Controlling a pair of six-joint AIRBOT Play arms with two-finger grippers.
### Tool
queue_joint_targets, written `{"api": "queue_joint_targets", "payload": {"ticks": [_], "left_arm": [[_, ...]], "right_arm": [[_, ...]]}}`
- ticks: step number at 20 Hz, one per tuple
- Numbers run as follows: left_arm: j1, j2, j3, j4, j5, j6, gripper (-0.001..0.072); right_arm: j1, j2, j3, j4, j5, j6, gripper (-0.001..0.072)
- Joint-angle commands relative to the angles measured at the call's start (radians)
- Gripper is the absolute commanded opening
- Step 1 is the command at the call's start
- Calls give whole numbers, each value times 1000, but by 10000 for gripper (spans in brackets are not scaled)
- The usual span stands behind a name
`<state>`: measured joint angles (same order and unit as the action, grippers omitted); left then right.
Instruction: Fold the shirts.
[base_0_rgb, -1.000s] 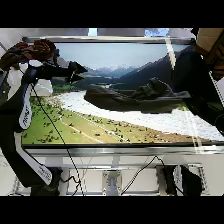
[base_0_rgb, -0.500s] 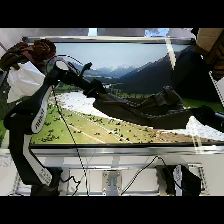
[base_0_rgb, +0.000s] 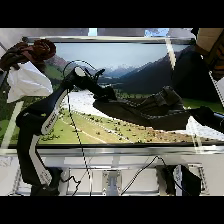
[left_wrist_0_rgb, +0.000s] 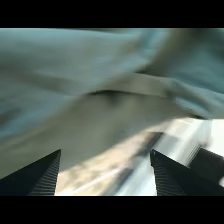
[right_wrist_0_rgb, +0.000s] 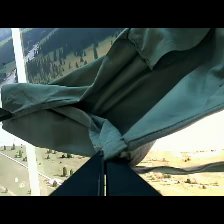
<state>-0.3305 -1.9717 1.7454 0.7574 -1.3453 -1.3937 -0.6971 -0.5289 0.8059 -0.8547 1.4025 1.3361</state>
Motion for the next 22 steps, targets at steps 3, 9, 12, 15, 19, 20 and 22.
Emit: {"api": "queue_joint_targets", "payload": {"ticks": [3, 9, 12, 15, 19, 20, 22], "left_arm": [[-6, -19, 2, 224, -39, -85, 595], [-6, -19, 2, 335, 294, -155, 303], [-6, -19, 3, 249, 396, -151, 23], [-6, -19, 3, 215, 391, -145, 22], [-6, -16, 24, 157, 447, -142, 22], [-6, -16, 49, 113, 497, -131, 22], [-6, -16, 108, 72, 574, -115, 22]], "right_arm": [[0, 0, 0, -10, -3, -1, 21], [0, 0, 0, -6, -2, -1, 21], [0, 0, 0, -6, -3, -1, 21], [0, 0, 0, -13, -12, -2, 21], [0, 0, 0, -30, -13, -3, 21], [0, 0, 0, -30, -13, -7, 21], [0, 0, 0, -32, -13, -9, 21]]}}
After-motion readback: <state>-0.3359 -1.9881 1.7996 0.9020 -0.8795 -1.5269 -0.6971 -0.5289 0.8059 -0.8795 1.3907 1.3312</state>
